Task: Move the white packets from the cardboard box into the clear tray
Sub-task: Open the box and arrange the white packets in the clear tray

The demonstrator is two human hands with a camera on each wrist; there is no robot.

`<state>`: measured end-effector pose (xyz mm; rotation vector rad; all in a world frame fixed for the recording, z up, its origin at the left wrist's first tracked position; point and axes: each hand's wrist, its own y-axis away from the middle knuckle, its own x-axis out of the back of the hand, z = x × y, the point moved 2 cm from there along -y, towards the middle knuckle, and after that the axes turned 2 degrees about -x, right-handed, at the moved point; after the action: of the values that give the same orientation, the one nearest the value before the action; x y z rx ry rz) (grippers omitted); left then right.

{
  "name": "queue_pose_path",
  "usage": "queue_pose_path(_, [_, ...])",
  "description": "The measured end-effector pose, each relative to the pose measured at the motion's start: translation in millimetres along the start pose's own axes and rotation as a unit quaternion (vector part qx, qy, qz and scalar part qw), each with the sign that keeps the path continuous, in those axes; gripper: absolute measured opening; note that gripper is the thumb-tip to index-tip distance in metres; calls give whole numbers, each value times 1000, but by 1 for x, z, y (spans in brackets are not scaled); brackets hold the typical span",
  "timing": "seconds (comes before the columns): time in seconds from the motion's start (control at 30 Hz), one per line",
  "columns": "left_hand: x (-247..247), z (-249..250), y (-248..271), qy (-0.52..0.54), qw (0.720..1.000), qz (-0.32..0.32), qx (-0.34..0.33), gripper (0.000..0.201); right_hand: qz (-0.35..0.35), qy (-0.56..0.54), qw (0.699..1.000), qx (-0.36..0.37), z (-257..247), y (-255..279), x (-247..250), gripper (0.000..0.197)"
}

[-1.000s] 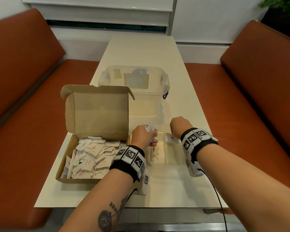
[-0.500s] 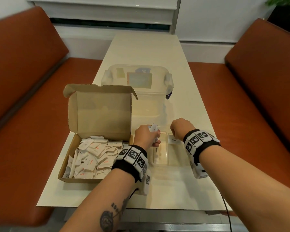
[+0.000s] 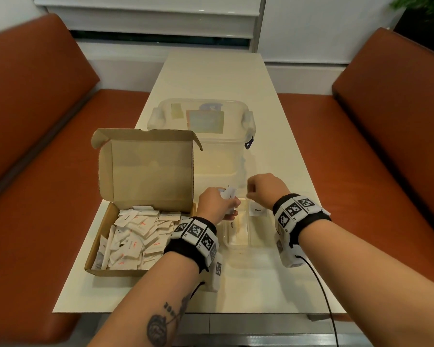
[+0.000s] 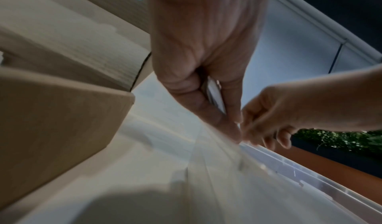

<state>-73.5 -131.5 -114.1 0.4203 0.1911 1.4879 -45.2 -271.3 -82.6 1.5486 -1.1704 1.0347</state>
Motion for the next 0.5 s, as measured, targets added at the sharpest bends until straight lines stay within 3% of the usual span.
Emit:
queue_pose_path(0.1, [-1,1,2,29,999,-20,26,46,28,-200,979,19,-8,2,11,13])
queue_pose_path(0.17, [-3,4,5,47,997,-48,22,38,-12,-273,962,32,-14,6,16,10])
queue_pose_path(0.23, [-5,6,8,69,995,-72,16,25,-37,-291,955,40,-17,8,19,5])
queue_pose_path(0.33, [-4,10,11,98,992,-81,7,22,-26,-303,952,33,-11,9,22,6])
queue_pose_path(0.5, [2,11,11,135,990,-34,1,25,1,-313,950,-3,11,10,25,4])
